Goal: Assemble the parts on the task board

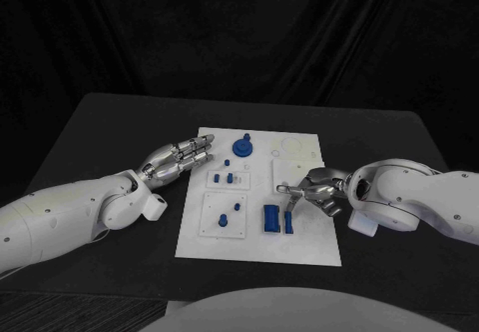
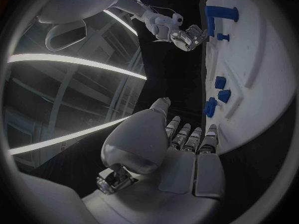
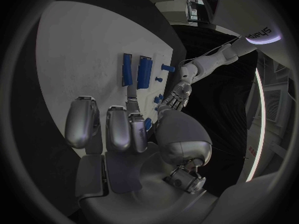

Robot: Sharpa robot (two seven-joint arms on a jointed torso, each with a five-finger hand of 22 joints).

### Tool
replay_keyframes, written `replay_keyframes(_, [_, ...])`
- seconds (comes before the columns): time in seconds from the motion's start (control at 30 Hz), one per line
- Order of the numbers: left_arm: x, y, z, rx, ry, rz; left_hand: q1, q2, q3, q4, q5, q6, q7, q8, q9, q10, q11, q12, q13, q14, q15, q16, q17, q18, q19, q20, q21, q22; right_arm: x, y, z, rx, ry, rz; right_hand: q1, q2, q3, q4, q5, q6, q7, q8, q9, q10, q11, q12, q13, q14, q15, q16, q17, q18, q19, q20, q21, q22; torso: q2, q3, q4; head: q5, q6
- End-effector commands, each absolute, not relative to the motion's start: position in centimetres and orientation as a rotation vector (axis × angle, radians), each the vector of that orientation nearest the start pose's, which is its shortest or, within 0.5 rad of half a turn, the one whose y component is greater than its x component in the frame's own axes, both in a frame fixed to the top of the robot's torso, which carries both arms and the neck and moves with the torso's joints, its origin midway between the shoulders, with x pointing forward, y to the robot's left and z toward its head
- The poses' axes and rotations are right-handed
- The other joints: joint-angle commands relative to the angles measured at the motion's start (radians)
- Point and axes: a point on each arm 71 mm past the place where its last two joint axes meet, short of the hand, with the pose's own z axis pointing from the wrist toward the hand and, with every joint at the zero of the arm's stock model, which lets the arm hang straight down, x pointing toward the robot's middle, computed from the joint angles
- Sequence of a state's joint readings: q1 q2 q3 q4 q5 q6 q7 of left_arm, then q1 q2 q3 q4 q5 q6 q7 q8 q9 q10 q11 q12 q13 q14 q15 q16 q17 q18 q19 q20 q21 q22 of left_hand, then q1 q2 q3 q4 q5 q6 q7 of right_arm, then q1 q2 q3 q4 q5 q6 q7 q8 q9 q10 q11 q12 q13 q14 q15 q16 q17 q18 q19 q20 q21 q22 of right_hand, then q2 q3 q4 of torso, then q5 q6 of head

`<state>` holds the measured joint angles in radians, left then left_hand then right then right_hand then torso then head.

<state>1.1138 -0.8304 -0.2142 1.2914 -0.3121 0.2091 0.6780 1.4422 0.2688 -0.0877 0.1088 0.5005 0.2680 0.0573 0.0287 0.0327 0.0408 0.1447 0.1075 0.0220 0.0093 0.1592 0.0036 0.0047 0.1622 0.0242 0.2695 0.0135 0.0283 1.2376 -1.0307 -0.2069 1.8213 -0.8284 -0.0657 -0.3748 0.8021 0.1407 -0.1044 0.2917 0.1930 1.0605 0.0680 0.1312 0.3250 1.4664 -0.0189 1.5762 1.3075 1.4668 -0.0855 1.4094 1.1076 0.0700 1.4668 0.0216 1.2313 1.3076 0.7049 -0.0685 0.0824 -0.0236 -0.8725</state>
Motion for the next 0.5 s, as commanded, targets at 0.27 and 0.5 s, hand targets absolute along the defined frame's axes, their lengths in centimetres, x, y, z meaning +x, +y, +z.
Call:
replay_keyframes(0.27, [45.89, 24.46, -26.27, -0.649, 1.560, -1.931, 0.010, 0.001, 0.001, -0.005, 0.005, -0.003, 0.000, 0.005, 0.001, 0.001, 0.004, 0.004, 0.001, 0.001, 0.008, 0.003, 0.000, 0.016, -0.004, 0.006, 0.001, -0.001, 38.94, -21.72, -24.13, 0.394, 2.406, 0.698, 0.036, 0.021, -0.055, -0.001, 0.005, -0.091, 0.027, -0.051, -0.052, 0.104, 0.029, -0.005, 0.263, 0.029, 0.024, -0.014, -0.023, 0.007, -0.009, 0.023, -0.029, 0.159, 0.000, -0.0002, 0.0000, 0.001, 0.000])
replay_keyframes(0.5, [45.88, 24.47, -26.28, -0.649, 1.559, -1.931, 0.010, 0.001, 0.001, -0.005, 0.005, -0.003, 0.000, 0.005, 0.001, 0.001, 0.004, 0.004, 0.001, 0.001, 0.008, 0.003, 0.000, 0.016, -0.004, 0.006, 0.001, -0.001, 39.03, -21.78, -24.12, 0.384, 2.396, 0.689, 0.056, 0.039, -0.095, -0.001, 0.004, -0.174, 0.048, -0.066, -0.104, 0.079, 0.047, -0.049, 0.224, 0.025, 0.039, -0.022, -0.042, 0.012, -0.019, 0.037, -0.056, 0.152, 0.000, -0.0001, 0.0000, 0.002, 0.000])
